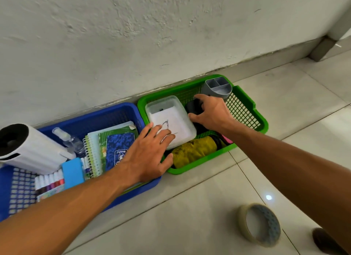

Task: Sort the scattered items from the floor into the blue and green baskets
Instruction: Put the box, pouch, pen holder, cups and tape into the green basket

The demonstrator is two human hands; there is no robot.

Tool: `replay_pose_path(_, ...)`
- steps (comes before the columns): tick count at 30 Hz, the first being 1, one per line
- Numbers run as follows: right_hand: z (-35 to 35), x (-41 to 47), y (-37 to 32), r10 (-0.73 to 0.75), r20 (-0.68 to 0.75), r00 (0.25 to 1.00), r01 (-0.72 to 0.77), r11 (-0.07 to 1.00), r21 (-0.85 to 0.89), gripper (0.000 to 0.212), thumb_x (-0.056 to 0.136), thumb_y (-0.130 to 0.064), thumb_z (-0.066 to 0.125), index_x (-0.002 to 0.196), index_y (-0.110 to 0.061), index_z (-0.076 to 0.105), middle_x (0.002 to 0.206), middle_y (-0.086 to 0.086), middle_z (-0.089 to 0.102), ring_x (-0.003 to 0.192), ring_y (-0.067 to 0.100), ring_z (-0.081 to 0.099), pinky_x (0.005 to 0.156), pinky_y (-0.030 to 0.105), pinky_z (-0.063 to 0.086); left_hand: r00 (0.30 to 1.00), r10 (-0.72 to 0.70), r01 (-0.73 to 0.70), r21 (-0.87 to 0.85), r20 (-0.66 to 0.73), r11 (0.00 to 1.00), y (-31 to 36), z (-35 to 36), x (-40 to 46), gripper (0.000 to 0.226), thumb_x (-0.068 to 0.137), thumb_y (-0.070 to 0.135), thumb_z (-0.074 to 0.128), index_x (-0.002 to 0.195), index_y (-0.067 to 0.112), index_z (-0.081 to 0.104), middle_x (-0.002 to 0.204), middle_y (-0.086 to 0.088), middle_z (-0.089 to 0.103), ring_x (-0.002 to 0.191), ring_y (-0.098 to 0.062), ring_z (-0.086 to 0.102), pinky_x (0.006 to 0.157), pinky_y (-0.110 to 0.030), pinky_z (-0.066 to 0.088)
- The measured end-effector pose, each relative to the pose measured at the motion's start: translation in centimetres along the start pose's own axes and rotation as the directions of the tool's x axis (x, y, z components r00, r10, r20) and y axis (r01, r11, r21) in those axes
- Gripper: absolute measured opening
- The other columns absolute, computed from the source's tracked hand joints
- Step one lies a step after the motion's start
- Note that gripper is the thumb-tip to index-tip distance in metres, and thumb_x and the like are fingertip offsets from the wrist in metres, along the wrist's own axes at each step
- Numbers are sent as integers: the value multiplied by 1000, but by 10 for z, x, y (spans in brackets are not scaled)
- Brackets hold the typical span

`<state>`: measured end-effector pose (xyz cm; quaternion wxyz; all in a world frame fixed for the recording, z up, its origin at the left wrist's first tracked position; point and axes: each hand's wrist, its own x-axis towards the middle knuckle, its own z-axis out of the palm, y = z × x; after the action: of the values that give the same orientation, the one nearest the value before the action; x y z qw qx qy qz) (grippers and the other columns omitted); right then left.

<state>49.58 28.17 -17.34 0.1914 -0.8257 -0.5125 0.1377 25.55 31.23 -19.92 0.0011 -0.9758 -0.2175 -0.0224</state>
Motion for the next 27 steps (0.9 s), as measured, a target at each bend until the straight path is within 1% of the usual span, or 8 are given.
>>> replay_pose_path(2,5,3,3,48,64,997,-50,998,39,75,81,-46,72,146,-20,44,99,2,61,93,18,59,77,30,51,1000,0,0,-6,-4,1000,0,1,1,57,89,48,41,134,14,52,135,-6,55,129,-27,43,118,-46,19)
replay_pose_path(4,7,4,8,96,136,986,-105,992,64,71,86,-46,67,147,-21,42,114,4,63,94,17,57,74,27,49,1000,-1,1,-8,-7,1000,1,1,1,58,89,47,41,135,14,52,135,-7,54,129,-27,43,118,-46,18)
replay_pose_path(8,5,7,18,157,245,957,-190,974,120,64,88,-46,64,146,-23,45,133,9,57,114,26,58,93,37,52,1000,-1,1,-9,-6,1000,1,1,2,58,89,47,40,135,13,52,135,-6,54,130,-27,41,118,-45,17)
replay_pose_path(12,4,0,19,111,314,943,-89,992,-86,52,93,-40,59,141,-23,50,129,9,61,111,26,59,90,34,52,1000,3,-3,-14,-3,1000,2,0,3,57,88,46,42,133,13,54,133,-7,56,124,-25,46,117,-45,20)
replay_pose_path(16,2,-10,21,105,348,932,-63,989,-131,54,97,-40,56,146,-23,44,132,8,60,118,27,57,98,36,48,1000,3,-2,-13,10,1000,2,-2,2,57,89,47,42,133,13,55,130,-6,57,120,-23,48,117,-46,22)
replay_pose_path(19,-8,-18,28,91,302,949,-51,989,-139,62,93,-41,61,149,-23,39,128,5,62,119,26,57,100,34,46,1000,7,-7,1,15,1000,3,-3,2,56,88,46,41,131,12,56,127,-8,58,118,-24,50,116,-46,23)
replay_pose_path(22,-29,-31,37,54,214,975,-34,994,-100,56,92,-35,64,144,-24,46,117,1,66,106,17,60,87,27,45,1000,16,-16,13,17,1000,5,-4,2,57,89,46,38,130,12,57,126,-9,59,117,-25,50,116,-46,23)
replay_pose_path(27,-67,-68,57,27,176,984,-8,994,-110,55,90,-31,68,141,-25,49,123,1,63,102,15,58,87,29,48,999,45,-45,31,7,999,7,-3,3,58,90,47,35,130,11,57,127,-10,58,122,-26,47,115,-45,20)
